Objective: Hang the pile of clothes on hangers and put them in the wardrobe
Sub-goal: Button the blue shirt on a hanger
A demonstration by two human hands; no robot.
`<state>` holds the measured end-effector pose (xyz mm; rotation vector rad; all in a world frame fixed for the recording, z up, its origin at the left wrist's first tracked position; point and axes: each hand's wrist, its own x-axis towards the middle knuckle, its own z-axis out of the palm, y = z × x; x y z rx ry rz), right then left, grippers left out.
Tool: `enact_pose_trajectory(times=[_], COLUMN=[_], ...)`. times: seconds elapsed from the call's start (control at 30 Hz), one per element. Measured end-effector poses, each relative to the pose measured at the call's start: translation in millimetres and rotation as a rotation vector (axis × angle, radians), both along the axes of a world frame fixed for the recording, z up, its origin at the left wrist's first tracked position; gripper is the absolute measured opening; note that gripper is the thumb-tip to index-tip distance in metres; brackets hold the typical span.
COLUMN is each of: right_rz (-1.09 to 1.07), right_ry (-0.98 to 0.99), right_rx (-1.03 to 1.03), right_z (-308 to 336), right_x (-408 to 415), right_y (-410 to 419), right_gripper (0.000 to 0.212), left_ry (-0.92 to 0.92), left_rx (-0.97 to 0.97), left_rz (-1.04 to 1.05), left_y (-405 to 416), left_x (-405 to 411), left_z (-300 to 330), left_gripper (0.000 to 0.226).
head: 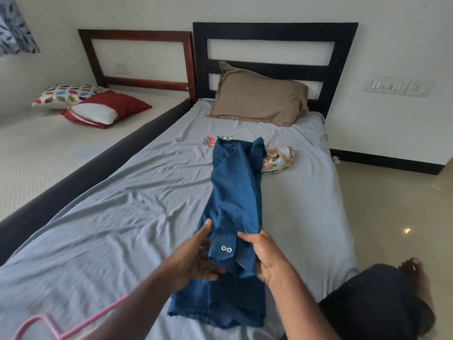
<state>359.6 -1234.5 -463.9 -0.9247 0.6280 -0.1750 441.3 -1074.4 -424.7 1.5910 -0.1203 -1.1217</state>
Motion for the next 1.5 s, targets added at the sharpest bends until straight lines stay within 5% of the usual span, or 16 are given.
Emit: enact_pose_trajectory(times=[0.13,0.2,0.27,0.37,0.43,0.53,0.63,0.7,0.8,0.87,1.0,1.17,1.27,1.5], right_rz=[-0.054,-0.069,-0.048,-0.003,-0.029,0.034,0.13,0.194,0.497,0.652,0.613,0.625,0.657,0.627], right_ry=[0.284,0.385,0.472,0.352,0.281,0.401,0.478,0.332,0.179,0.169,0.076,0.001,-0.053,-0.133], right_rx=[-0.366,-0.603,-0.751,-0.591,-0.438,-0.663,-1.147,-1.45,-1.854,-2.04,-2.283,-2.376,-2.396,-2.35], right_z=[-15.0,-13.2,-13.8,-15.1,-13.0,-20.4,-22.3,-22.0,-28.2,-33.1,-38.3,-43.7,-46.5,-44.2], right_x=[-11.0,-18.8,-25.4,-32.8,-38.1,-51.2,-67.5,-74.1,-78.7,-78.6,-73.0,-63.8,-58.4,-48.0], right_y=[20.4,19.6,13.8,6.8,4.0,-3.5,-17.8,-32.7,-49.9,-54.2,-61.3,-63.1,-63.6,-58.8], right_gripper=[0.021,0.007,0.02,0.01,0.022,0.042,0.037,0.041,0.072,0.084,0.078,0.073,0.075,0.072], left_ry=[-0.125,-0.228,-0.26,-0.342,-0.426,-0.581,-1.081,-1.467,-1.831,-1.961,-2.015,-1.976,-1.858,-1.882], left_rx=[0.047,0.104,0.116,0.133,0.156,0.227,0.435,0.537,0.58,0.539,0.486,0.373,0.398,0.315], left_rz=[-0.019,-0.006,0.025,0.045,0.035,-0.016,-0.076,-0.162,-0.507,-0.702,-0.963,-1.15,-1.309,-1.239], left_y=[-1.5,-2.3,-1.8,1.1,3.9,14.4,36.6,56.5,74.4,72.8,55.1,41.1,41.9,36.5], left_x=[-14.9,-15.3,-12.2,-7.3,-6.6,-0.6,31.6,57.3,82.9,85.4,84.9,89.0,92.2,95.1], left_z=[-4.2,-13.3,-20.7,-29.5,-30.4,-28.9,-32.3,-40.2,-58.1,-58.4,-57.2,-64.5,-67.0,-64.7], left_gripper=[0.025,0.025,0.027,0.034,0.04,0.037,0.028,0.017,0.077,0.096,0.117,0.095,0.102,0.086])
